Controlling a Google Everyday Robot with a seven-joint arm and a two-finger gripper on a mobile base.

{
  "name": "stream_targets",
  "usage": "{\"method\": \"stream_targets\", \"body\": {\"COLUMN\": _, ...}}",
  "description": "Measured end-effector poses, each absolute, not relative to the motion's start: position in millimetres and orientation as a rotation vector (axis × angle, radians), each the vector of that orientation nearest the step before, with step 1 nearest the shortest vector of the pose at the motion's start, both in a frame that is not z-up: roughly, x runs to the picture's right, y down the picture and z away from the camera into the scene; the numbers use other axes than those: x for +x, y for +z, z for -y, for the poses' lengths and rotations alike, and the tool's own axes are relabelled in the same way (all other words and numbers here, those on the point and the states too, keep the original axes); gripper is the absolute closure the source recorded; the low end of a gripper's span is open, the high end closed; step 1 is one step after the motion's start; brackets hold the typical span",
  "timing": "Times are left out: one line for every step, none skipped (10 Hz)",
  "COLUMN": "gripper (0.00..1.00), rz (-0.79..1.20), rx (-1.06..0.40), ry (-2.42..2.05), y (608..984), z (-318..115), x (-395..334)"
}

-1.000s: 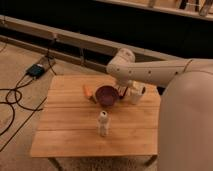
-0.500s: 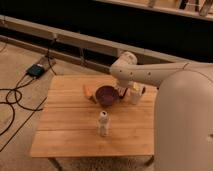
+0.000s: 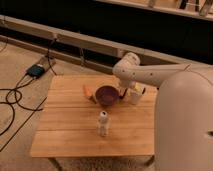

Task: Place the white sponge in the ceramic cup

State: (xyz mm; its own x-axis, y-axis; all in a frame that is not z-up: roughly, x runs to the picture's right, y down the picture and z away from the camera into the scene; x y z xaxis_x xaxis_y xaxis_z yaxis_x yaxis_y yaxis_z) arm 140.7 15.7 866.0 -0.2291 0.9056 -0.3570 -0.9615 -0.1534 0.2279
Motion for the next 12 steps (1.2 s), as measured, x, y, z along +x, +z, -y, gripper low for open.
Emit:
{"method": "stream_targets", "body": {"gripper": 0.24, "rz": -0.476, "rx": -0.164, "ry": 1.741, "y": 867, "z": -18, "x": 139}}
{"method": "stream_targets", "body": {"gripper": 0.24, "rz": -0.479, "rx": -0.172, "ry": 1.740, "y": 867, "z": -21, "x": 137}}
{"method": "stream_targets", "body": {"gripper": 0.24, "rz": -0.482, "rx": -0.180, "ry": 1.739, "y": 867, "z": -23, "x": 135}}
{"method": "stream_targets", "body": {"gripper": 0.24, "rz": -0.486, "rx": -0.187, "ry": 1.738, "y": 867, "z": -25, "x": 134}}
{"method": "stream_targets", "body": {"gripper": 0.24, "rz": -0.490, "rx": -0.197, "ry": 1.736, "y": 868, "z": -29, "x": 132}}
{"method": "stream_targets", "body": {"gripper": 0.24, "rz": -0.492, "rx": -0.201, "ry": 1.737, "y": 868, "z": -30, "x": 131}}
{"method": "stream_targets", "body": {"gripper": 0.24, "rz": -0.491, "rx": -0.202, "ry": 1.737, "y": 869, "z": -29, "x": 131}}
{"method": "stream_targets", "body": {"gripper": 0.24, "rz": -0.488, "rx": -0.200, "ry": 1.737, "y": 870, "z": -27, "x": 131}}
{"method": "stream_targets", "body": {"gripper": 0.24, "rz": -0.484, "rx": -0.197, "ry": 1.736, "y": 871, "z": -25, "x": 132}}
{"method": "stream_targets", "body": {"gripper": 0.24, "rz": -0.480, "rx": -0.194, "ry": 1.734, "y": 873, "z": -22, "x": 132}}
{"method": "stream_targets", "body": {"gripper": 0.24, "rz": -0.475, "rx": -0.190, "ry": 1.732, "y": 875, "z": -18, "x": 133}}
{"method": "stream_targets", "body": {"gripper": 0.24, "rz": -0.471, "rx": -0.188, "ry": 1.730, "y": 877, "z": -16, "x": 134}}
